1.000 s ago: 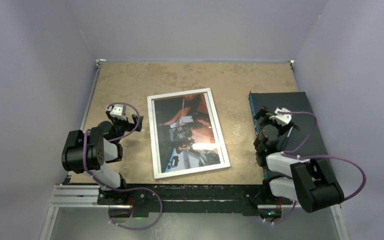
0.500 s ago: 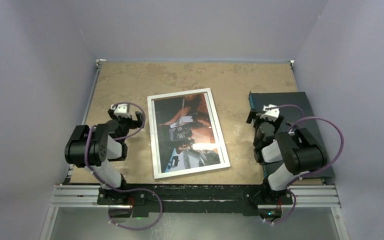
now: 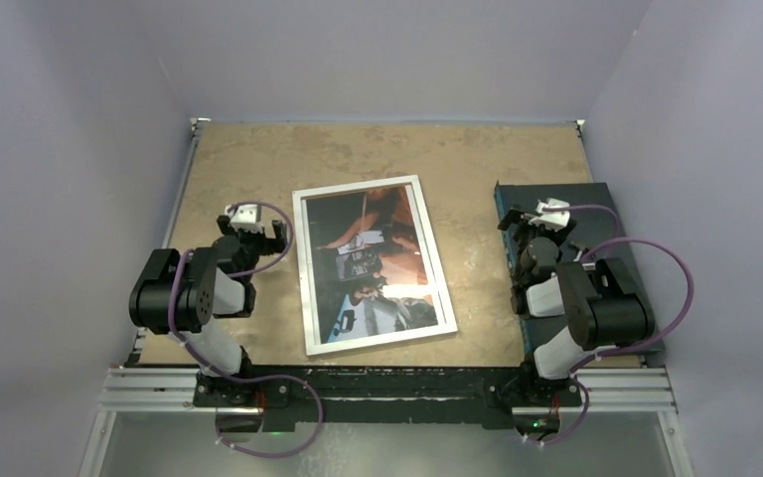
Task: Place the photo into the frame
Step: Reset both arms
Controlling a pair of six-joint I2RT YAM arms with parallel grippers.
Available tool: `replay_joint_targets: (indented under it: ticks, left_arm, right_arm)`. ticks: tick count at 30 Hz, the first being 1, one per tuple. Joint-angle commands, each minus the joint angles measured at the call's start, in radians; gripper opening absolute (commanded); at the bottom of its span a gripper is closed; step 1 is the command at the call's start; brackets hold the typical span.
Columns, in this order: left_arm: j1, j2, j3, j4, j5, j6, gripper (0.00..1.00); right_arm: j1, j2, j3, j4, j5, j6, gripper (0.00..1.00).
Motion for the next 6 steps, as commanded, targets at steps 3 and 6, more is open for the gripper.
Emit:
replay_joint_targets:
  ticks: [3, 6]
  left_arm:
    - [-0.023, -0.013, 0.026, -0.022, -0.065, 0.021, 1.0]
    - [-0.038, -0.02, 0.024, -0.028, -0.099, 0.028, 1.0]
  right_arm:
    - [0.001, -0.008, 0.0, 0.107, -0.009, 0.0, 0.99]
    - [0.001, -0.008, 0.0, 0.107, -0.009, 0.0, 0.99]
